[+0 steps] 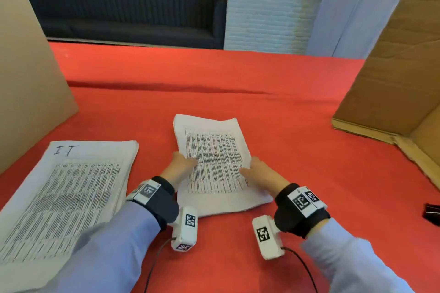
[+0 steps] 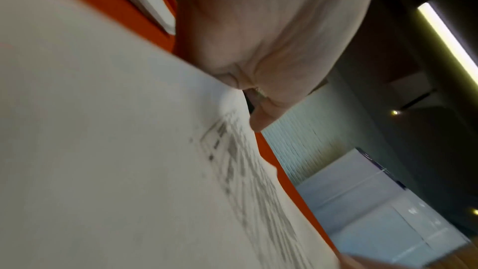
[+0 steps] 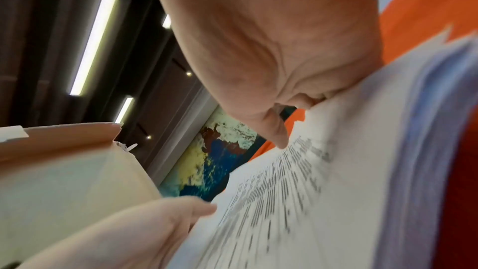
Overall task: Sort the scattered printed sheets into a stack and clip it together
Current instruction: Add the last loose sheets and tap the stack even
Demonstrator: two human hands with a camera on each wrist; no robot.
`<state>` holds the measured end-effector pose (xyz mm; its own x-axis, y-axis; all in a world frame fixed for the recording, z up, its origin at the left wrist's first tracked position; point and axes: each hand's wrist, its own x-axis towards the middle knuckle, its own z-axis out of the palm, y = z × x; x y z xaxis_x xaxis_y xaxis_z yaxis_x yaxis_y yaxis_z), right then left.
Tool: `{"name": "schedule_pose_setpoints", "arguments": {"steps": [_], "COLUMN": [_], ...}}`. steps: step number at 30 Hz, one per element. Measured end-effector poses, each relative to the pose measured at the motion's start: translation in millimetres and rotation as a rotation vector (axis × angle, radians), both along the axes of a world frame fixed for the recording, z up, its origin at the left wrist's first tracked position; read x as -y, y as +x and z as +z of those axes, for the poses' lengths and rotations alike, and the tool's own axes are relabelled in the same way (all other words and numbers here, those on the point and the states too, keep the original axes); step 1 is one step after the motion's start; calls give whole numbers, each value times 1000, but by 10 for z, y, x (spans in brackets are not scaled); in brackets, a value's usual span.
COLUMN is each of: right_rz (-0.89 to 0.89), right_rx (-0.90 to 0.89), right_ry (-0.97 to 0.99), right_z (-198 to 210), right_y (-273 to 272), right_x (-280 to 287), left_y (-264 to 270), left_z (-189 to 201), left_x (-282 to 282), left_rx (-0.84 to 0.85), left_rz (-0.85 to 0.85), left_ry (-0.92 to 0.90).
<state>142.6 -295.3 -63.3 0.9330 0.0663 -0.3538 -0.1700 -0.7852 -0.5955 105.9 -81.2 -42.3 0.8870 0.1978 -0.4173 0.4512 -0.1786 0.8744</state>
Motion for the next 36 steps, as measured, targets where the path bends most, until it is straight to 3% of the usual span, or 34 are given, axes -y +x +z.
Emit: {"name": "schedule_pose_setpoints", "arguments": {"steps": [5, 8, 13, 15, 17, 19, 21, 23, 25, 27, 29, 32, 36], "right_rz": [52, -49, -96, -24, 71, 110, 71, 70, 48, -37, -26, 61, 160], "right_rx": [-74, 17, 254, 378, 457, 479, 391, 251, 281, 401, 484, 481, 166], "right_ry": [91, 265, 735, 932, 1007, 907, 747, 535, 421, 502, 651, 688, 788], "right_z": [-22, 184, 867, 1139, 1336, 1172, 820, 536, 578, 798, 1018, 1020, 698], "right_y": [-40, -107, -144, -194, -278, -274, -273, -308, -345, -285, -283, -253, -374], "right_x": [30, 31, 128, 78, -14, -58, -28, 12, -52, -188, -479, -979, -1672], "left_y": [25, -37, -56, -57, -79, -86, -160, -212, -321, -262, -310, -346, -597], "left_z": [-86, -11, 556, 865, 1041, 1014, 882, 656, 620, 752, 866, 891, 630], "left_x": [-95, -28, -52, -21, 2, -68, -35, -38, -197, -308, -544, -980, -1644], "left_rx": [54, 247, 673, 752, 787, 731, 518, 376, 296, 291, 377, 382, 230], "left_rz": [19, 61, -36, -30, -26, -27, -69, 103, 171, 116, 82, 131, 191], "left_ry": [-42, -54, -233, -301, -348, -344, -233, -14, 62, -213, -279, -33, 193]}}
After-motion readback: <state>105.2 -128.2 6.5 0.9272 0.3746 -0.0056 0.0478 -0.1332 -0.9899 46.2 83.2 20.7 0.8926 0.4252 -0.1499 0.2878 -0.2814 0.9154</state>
